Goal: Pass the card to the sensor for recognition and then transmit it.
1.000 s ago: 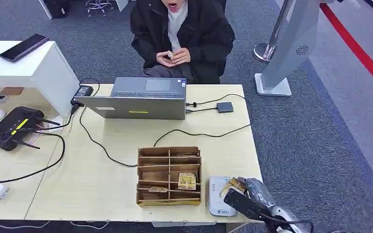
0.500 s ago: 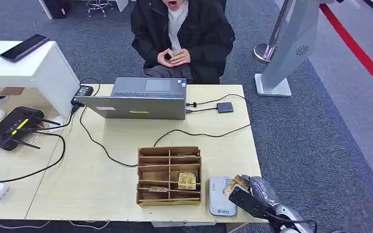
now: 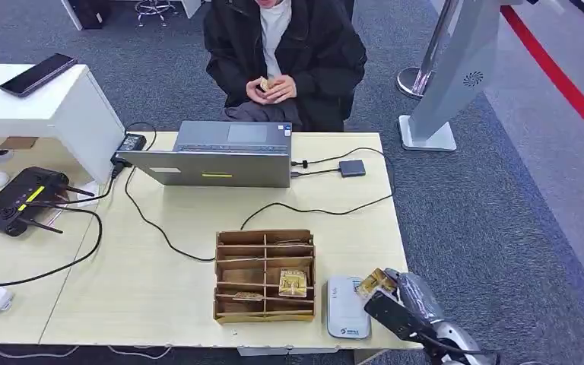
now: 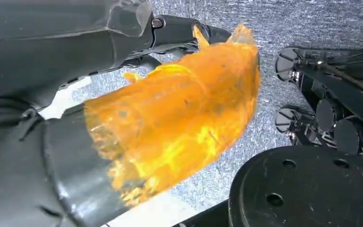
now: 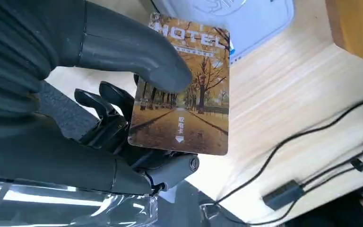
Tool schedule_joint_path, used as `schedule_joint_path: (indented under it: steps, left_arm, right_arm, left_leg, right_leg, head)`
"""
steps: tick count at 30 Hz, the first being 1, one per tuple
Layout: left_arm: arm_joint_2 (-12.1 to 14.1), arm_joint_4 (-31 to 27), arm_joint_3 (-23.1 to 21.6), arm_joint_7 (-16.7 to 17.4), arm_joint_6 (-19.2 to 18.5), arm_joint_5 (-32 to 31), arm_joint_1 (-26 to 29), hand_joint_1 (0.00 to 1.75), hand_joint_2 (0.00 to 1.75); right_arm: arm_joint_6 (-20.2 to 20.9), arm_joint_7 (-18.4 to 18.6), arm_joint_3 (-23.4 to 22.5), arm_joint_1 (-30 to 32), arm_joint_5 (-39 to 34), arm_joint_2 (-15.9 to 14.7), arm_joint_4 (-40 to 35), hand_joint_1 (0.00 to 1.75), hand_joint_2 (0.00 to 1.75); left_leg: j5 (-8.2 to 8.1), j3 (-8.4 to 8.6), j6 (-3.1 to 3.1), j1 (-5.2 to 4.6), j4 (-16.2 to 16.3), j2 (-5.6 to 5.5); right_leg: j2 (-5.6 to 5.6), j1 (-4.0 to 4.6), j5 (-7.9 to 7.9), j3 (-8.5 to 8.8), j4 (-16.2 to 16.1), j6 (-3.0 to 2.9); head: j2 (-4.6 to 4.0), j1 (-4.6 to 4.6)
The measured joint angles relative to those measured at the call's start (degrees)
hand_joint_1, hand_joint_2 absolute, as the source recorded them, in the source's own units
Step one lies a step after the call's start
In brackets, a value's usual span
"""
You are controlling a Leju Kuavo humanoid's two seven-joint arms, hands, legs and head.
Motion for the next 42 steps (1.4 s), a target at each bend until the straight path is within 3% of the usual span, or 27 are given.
schedule_joint_path:
  steps: [16,24,36,42]
  left_arm:
    - [0.0,0.0,2.9,-1.0,0.3,-3.0,0.6,0.0,0.0]
    - [0.0,0.0,4.1,-1.7,0.2,-5.3,0.8,0.0,0.0]
    - [0.9,0.0,5.4,-2.2,-0.3,-8.7,0.9,0.0,0.0]
    - [1.5,0.0,5.9,-2.2,-0.8,-11.1,0.8,0.0,0.0]
  right_arm:
    - [-9.2,-7.5,-2.8,1.5,3.5,2.8,-4.2,1.75,1.75]
    - [-11.1,-11.8,-4.1,1.0,6.2,4.7,-6.8,1.75,1.75]
    - [-13.4,-16.0,-3.5,-5.4,9.2,7.3,-9.2,1.75,1.75]
    - [-16.3,-15.9,-2.1,-10.0,13.3,8.5,-9.0,1.75,1.75]
  left_leg:
    - [0.0,-0.02,0.0,0.0,0.0,0.0]
    - [0.0,-0.04,0.0,0.01,0.0,0.0]
    - [0.01,-0.03,-0.01,0.02,0.0,0.0]
    - [0.02,-0.02,-0.01,0.02,0.0,0.0]
  right_leg:
    - [0.0,0.0,-0.02,-0.03,0.0,-0.01]
    - [-0.01,0.0,-0.02,-0.03,0.0,-0.01]
    - [-0.01,0.01,-0.01,-0.03,0.0,-0.02]
    - [-0.01,0.01,-0.01,-0.03,0.0,-0.02]
  head:
    - [0.0,0.0]
    - [0.0,0.0]
    - [0.0,0.0]
    - [0.0,0.0]
